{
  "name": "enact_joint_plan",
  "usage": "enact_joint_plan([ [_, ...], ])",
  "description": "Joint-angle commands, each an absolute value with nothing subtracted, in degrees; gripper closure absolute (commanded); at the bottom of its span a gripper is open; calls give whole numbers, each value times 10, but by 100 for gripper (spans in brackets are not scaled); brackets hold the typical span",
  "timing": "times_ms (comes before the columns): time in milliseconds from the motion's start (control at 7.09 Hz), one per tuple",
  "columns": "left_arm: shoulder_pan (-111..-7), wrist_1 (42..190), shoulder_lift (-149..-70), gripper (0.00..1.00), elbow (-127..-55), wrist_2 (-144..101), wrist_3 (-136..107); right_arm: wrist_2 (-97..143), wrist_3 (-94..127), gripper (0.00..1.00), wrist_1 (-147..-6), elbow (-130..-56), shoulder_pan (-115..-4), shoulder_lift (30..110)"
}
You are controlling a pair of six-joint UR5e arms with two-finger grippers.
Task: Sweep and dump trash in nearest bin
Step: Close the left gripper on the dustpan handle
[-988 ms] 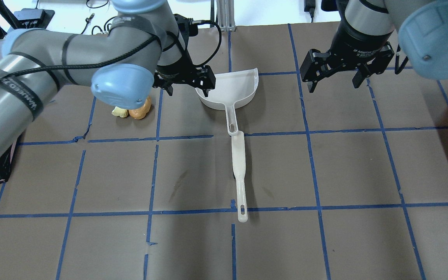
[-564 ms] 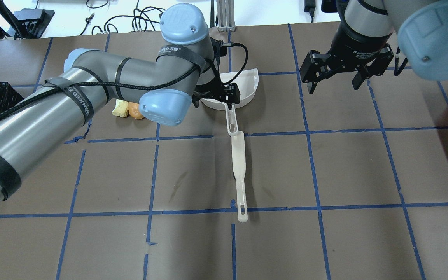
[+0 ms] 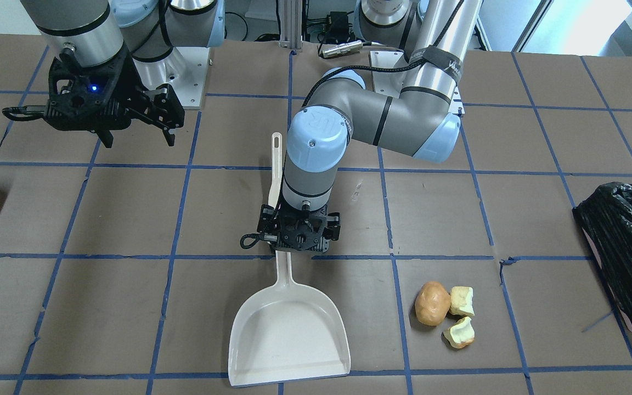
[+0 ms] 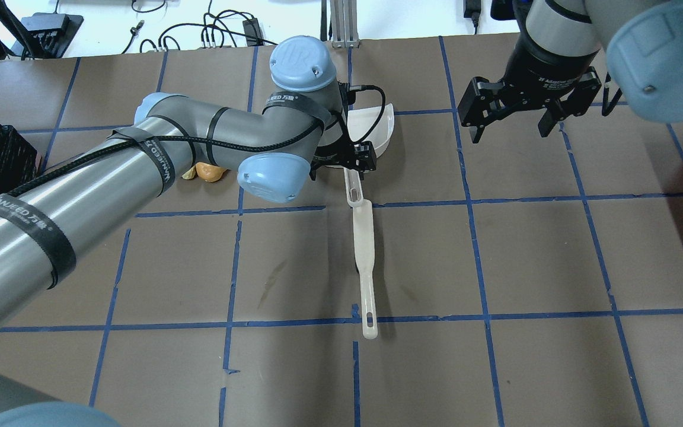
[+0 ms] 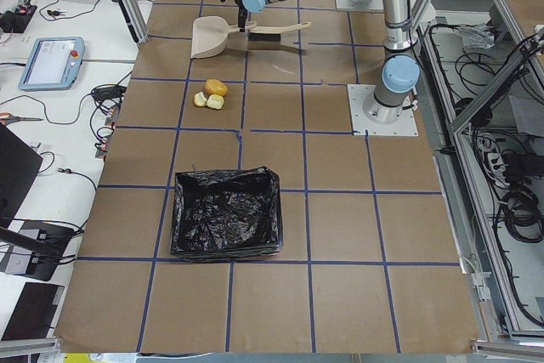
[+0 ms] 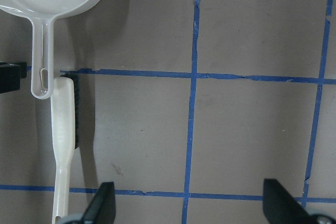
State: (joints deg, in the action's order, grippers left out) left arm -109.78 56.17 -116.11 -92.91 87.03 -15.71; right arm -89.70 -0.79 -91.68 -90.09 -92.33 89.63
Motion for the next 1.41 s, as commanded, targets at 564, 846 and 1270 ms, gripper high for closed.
enact_joint_plan([
  [564, -1119, 548, -1194, 11, -925, 869, -184, -899, -9, 2, -917, -901, -924, 897],
  [846, -1121, 545, -1201, 26, -923, 869, -188, -899, -9, 2, -917, -901, -924, 897],
  [1270, -1121, 545, -1194, 69, -920, 870, -182, -898, -9, 2, -917, -901, -924, 896],
])
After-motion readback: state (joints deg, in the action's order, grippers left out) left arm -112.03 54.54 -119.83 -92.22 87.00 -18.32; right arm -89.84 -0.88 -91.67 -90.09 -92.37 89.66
